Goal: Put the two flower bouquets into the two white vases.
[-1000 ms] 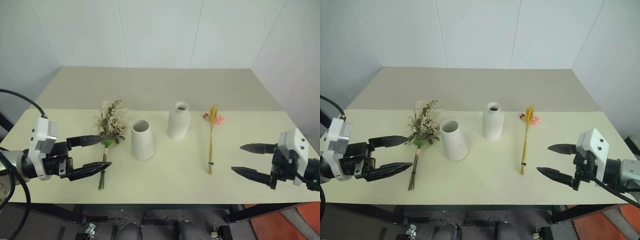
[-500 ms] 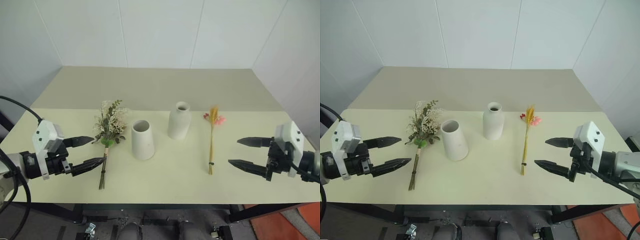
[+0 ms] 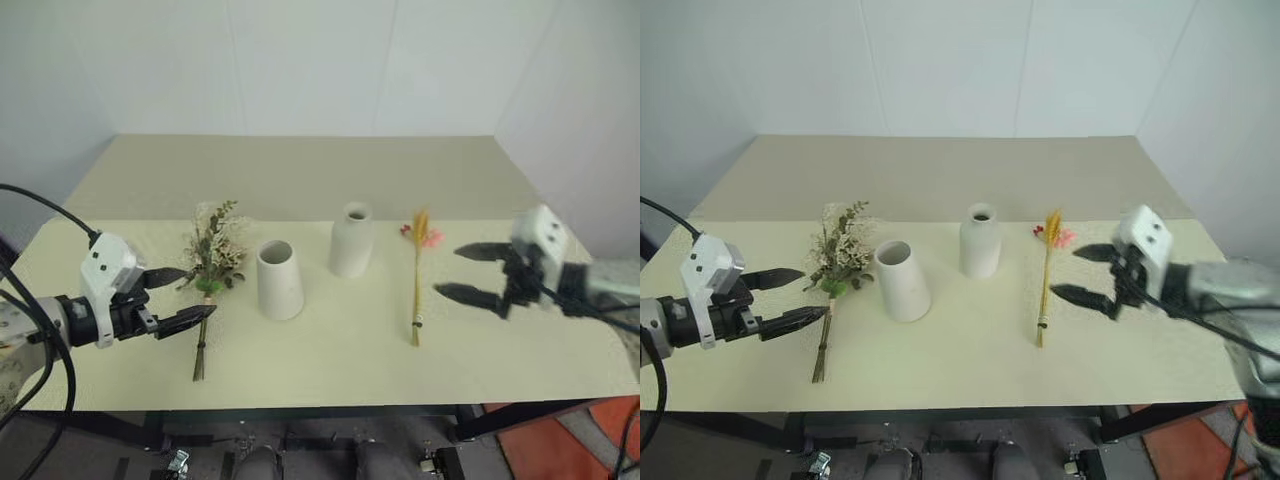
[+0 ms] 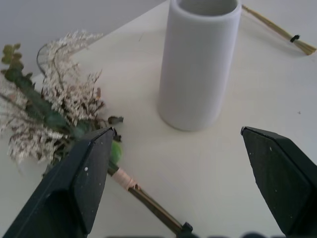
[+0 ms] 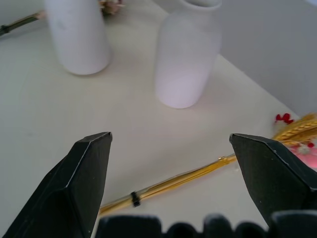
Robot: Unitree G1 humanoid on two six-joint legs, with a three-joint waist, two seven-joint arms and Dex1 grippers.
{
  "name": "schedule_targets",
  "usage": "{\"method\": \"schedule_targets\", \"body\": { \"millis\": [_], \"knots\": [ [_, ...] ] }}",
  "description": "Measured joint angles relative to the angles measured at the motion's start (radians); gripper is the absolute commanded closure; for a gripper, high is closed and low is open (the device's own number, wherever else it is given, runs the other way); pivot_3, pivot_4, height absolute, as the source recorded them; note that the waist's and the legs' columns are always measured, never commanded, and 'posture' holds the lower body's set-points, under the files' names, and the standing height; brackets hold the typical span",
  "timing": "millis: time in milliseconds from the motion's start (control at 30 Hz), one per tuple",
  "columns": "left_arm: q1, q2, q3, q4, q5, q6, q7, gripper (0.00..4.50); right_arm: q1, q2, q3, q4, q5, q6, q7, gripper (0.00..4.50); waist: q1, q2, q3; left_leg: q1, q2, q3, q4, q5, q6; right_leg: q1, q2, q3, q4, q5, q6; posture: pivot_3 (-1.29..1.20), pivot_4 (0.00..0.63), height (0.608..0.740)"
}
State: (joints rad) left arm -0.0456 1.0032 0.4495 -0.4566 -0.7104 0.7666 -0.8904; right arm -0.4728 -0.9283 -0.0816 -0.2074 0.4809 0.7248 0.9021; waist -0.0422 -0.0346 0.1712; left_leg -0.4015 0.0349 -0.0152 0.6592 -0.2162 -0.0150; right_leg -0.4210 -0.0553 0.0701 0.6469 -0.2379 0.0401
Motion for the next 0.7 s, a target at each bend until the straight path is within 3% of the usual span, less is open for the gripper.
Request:
{"method": "schedule_targets", "body": {
  "millis": [133, 233, 367, 533, 700],
  "knots": [
    [-0.045, 0.051, -0.046, 0.024, 0.007, 0.056, 0.016, 0.02, -0.066, 0.028, 0.077, 0.055, -0.041, 0.012, -0.011, 0.0, 0.004, 0.0, 0.0, -0.005, -0.001, -0.002, -0.001, 0.0, 0.0, -0.003, 0.0, -0.001, 0.0, 0.001, -0.003, 0.0, 0.15, 0.74],
    [-0.141, 0.143, -0.165, 0.045, 0.022, 0.248, 0.091, 0.02, -0.084, 0.034, 0.083, 0.063, -0.038, 0.011, 0.017, 0.0, 0.01, 0.0, 0.0, -0.007, -0.002, -0.003, -0.001, -0.001, 0.001, -0.004, -0.001, -0.001, -0.001, 0.001, -0.002, 0.0, 0.15, 0.74],
    [-0.254, 0.125, -0.294, 0.071, 0.041, 0.407, 0.171, 0.02, -0.119, 0.038, 0.107, 0.077, -0.056, 0.011, 0.024, 0.0, 0.005, 0.0, 0.0, -0.005, -0.002, -0.002, -0.001, -0.001, 0.001, -0.002, -0.002, -0.001, -0.001, 0.001, -0.001, 0.0, 0.15, 0.74],
    [-0.296, 0.088, -0.291, 0.07, 0.034, 0.414, 0.176, 0.02, -0.175, 0.041, 0.15, 0.148, -0.109, 0.035, 0.006, 0.0, -0.004, 0.0, 0.001, -0.005, -0.002, -0.002, -0.001, -0.001, 0.001, -0.003, -0.001, -0.001, 0.0, 0.001, -0.002, 0.0, 0.15, 0.74],
    [-0.281, 0.043, -0.211, 0.051, 0.01, 0.319, 0.128, 0.02, -0.304, 0.082, 0.236, 0.245, -0.159, 0.242, -0.055, 0.0, -0.005, 0.0, 0.001, -0.005, -0.002, -0.002, -0.001, -0.001, 0.001, -0.003, -0.001, -0.001, 0.0, 0.002, -0.003, 0.0, 0.15, 0.74]
  ]
}}
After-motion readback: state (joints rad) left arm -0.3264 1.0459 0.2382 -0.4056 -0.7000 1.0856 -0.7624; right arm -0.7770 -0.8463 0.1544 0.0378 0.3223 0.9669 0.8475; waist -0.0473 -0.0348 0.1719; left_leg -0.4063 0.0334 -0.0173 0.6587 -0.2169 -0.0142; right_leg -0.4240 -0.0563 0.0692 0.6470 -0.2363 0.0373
